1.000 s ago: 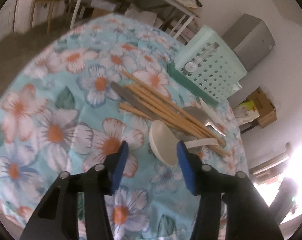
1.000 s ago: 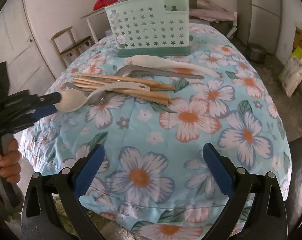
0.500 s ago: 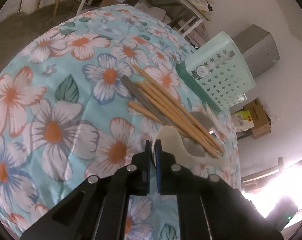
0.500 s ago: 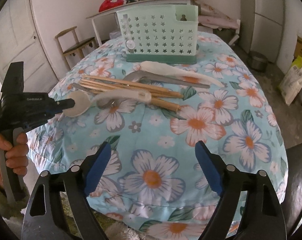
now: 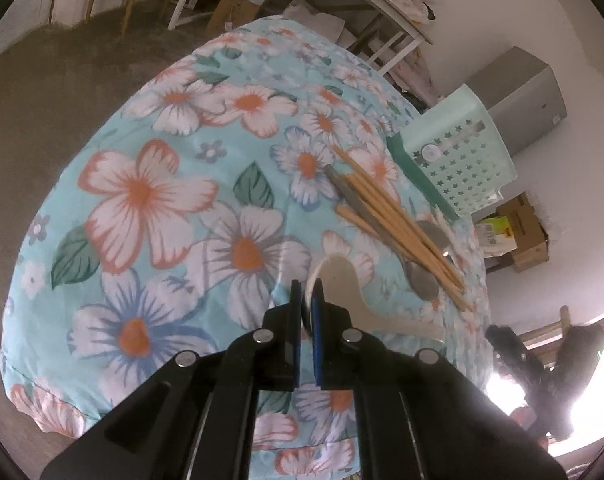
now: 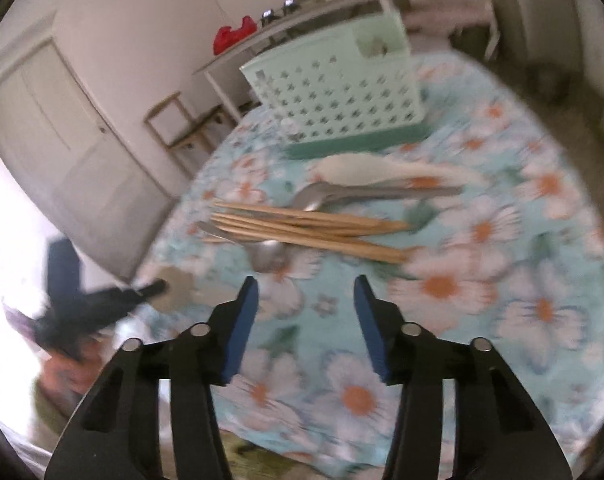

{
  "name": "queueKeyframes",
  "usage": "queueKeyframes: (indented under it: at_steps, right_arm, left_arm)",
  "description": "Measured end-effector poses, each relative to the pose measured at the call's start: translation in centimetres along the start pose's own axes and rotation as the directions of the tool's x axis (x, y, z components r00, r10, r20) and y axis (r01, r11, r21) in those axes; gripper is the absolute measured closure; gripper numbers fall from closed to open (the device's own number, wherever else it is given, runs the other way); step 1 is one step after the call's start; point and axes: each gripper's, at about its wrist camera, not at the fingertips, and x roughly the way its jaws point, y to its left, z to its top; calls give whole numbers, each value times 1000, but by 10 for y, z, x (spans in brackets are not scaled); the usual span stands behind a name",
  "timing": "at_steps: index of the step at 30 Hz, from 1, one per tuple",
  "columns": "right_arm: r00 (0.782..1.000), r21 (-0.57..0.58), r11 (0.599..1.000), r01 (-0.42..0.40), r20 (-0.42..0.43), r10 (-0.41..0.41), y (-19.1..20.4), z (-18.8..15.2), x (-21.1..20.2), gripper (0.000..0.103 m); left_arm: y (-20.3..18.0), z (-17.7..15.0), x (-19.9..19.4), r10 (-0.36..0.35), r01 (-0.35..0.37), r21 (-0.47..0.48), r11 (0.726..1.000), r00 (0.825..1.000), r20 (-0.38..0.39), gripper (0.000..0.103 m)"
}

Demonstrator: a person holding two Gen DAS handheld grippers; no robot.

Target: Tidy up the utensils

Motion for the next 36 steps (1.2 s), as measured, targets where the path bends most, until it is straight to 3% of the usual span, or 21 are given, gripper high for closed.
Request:
queueKeyframes:
  at_steps: [2, 8, 19, 26, 36]
  right_arm:
    - [997, 65, 996, -66, -46, 69, -4, 9, 18, 69]
    - [973, 215, 967, -139, -155, 174, -13, 18, 68, 80]
    - [944, 320, 927, -195, -194, 266, -12, 23, 113, 94]
    - [950, 266, 946, -187, -198, 243, -1, 28, 118, 101]
    - [988, 7, 994, -110, -112, 110, 50, 35, 84, 102]
  left_arm:
    - [1, -1, 1, -11, 11, 2, 1000, 1000, -4, 99]
    - [3, -3, 4, -33, 33, 0, 999, 999, -17, 99]
    - [8, -7, 6, -54, 54, 1, 999, 998, -22, 99]
    - [8, -8, 5, -45, 45, 16, 999, 999, -8, 98]
    - [-9, -8, -16, -24, 15, 101, 995, 996, 89, 99]
